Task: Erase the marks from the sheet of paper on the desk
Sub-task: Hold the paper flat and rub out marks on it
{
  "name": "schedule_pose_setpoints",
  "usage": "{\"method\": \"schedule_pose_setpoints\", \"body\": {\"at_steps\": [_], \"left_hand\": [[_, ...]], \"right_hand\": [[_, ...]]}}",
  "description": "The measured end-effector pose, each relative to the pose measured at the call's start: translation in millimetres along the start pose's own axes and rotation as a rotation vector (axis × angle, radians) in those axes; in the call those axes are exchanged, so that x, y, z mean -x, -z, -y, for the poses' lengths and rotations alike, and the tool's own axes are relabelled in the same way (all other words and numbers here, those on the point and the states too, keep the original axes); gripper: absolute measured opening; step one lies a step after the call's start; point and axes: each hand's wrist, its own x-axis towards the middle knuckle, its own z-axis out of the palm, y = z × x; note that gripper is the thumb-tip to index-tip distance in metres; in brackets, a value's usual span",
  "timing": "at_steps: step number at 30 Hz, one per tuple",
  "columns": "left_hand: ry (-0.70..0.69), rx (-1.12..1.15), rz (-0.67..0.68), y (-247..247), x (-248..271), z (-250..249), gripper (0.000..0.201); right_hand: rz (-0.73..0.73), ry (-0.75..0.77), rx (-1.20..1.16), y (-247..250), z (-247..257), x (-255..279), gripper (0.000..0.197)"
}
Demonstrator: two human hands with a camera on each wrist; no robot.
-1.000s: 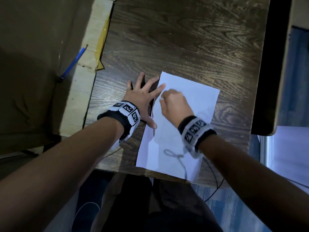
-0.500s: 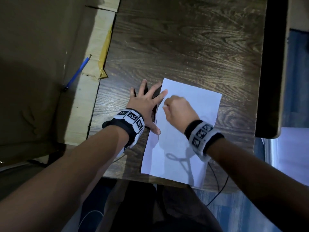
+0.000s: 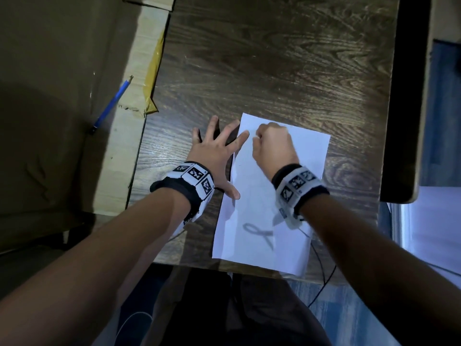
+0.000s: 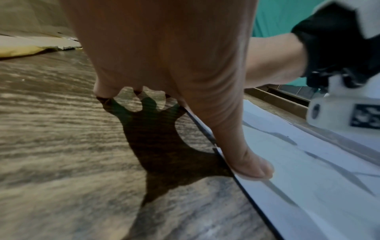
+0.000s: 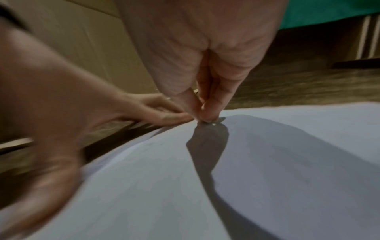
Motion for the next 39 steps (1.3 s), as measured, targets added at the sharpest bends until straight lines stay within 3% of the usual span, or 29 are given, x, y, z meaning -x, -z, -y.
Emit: {"method": "schedule_pose_setpoints", "body": {"at_steps": [4,9,10,15,20,25,29,33,36,39], "left_hand": [[0.000,0.029,-0.019,-3.4,3.9,-1.8,0.153],[0.024,0.006,0.010,-3.8,5.1,-7.9,0.157],[0.022,0.008,0.007,-3.6,4.9,-7.9,0.157],[0.025,0.032,0.006,-5.8,7.0,-10.1,0.156],[0.029,0.029,0.021,-3.6,7.0,-10.6,0.158],[0.032,0.014,0.021,-3.0,8.6,-11.6,0.158],[0.040,0.018,0.033,-1.7,8.7,-13.7,0.157],[0.036,-0.077,0.010,1.2,13.6,-23.7,0.158],[0.032,0.043,-0.074,10.1,9.2,-34.6,0.138],[-0.010,0.186,-0.213,14.8,-11.6,-41.6,0.102]], "right_hand": [[0.177,0.171,-0.024,-5.2,7.3,39.4,0.016],[0.039,-0.073,-0.102,13.8,-22.0,-15.6,0.020],[0.015,-0.064,-0.091,10.1,-20.4,-11.9,0.019],[0.175,0.182,-0.073,-0.3,-7.6,31.2,0.017],[0.000,-0.036,-0.070,7.1,-18.9,-14.4,0.018],[0.098,0.111,-0.111,-4.2,-0.3,21.8,0.017],[0.041,-0.085,-0.163,18.9,-23.4,-16.1,0.022],[0.048,-0.169,-0.270,23.9,-37.8,-16.4,0.018],[-0.006,-0.241,-0.335,19.1,-49.2,-6.9,0.013],[-0.013,-0.113,-0.325,15.9,-57.5,5.4,0.012]]}}
